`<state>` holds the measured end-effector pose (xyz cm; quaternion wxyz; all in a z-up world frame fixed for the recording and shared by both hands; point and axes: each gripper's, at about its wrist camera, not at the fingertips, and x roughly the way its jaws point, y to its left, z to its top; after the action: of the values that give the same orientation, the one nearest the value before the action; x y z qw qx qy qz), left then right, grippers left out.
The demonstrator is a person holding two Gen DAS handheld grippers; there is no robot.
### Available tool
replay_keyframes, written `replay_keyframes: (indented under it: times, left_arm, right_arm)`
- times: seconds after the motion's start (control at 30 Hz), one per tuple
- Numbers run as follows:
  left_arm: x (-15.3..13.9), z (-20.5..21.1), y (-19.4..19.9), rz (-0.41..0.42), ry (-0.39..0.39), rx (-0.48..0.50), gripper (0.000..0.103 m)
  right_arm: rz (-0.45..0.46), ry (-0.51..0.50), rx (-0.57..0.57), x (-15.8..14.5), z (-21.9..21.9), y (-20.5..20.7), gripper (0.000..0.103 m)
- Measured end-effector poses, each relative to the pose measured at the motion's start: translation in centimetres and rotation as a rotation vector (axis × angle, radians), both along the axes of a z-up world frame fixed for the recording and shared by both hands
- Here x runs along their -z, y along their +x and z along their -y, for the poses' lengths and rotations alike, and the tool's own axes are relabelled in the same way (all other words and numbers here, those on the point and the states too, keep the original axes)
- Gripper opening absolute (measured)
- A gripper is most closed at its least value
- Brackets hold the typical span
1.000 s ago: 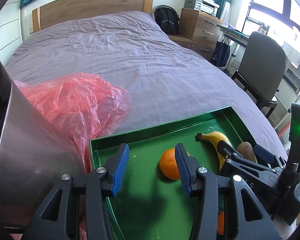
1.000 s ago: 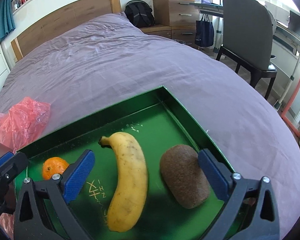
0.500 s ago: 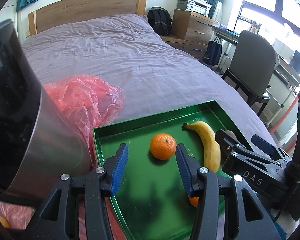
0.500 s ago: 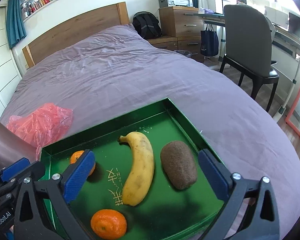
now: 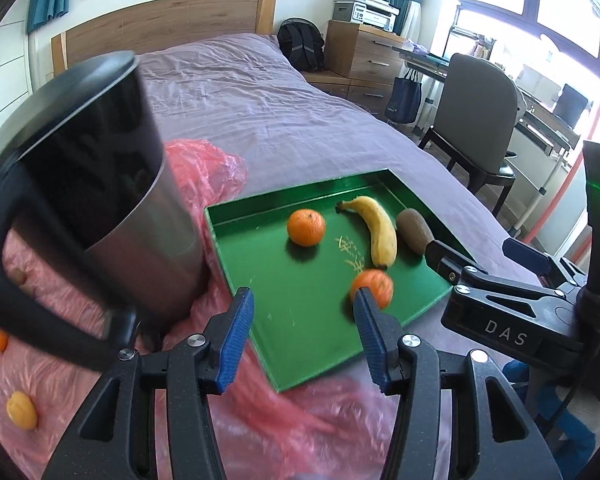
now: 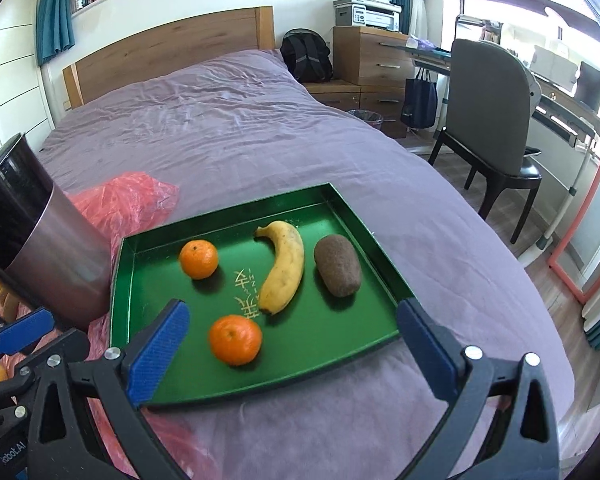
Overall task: Organize fruits
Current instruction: 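Move both tools away from the tray toward the fruit on the pink sheet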
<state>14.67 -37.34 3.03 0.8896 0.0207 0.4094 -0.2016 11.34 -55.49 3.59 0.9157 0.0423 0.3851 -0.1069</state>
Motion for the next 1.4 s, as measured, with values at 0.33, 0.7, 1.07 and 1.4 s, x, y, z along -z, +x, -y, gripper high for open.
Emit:
replay_keyframes:
  times: [0.33, 0.7, 1.07, 1.4]
  left_arm:
    - [-0.1, -5.9, -6.0, 0.025, 0.037, -0.001, 0.051]
    - [2.2, -16.1, -11.1, -0.030, 0.097, -0.024, 0.056]
    - [1.7, -30.6, -13.4, -0.025, 0.089, -0.237, 0.058]
    - [3.2, -43.9, -12.8, -0.051, 0.120, -0.462, 0.062]
  right_arm:
    - [0.014, -0.030, -0.051, -0.8, -6.1, -6.7, 0.103]
    - [-0.030, 0.007, -0.144, 0.1, -14.8, -12.5, 0.103]
    - [-0.082, 0.005, -0.396, 0.6, -27.1, -14.7, 0.103]
    - [-0.124, 0.046, -0.581, 2.2, -35.3, -13.8, 0.103]
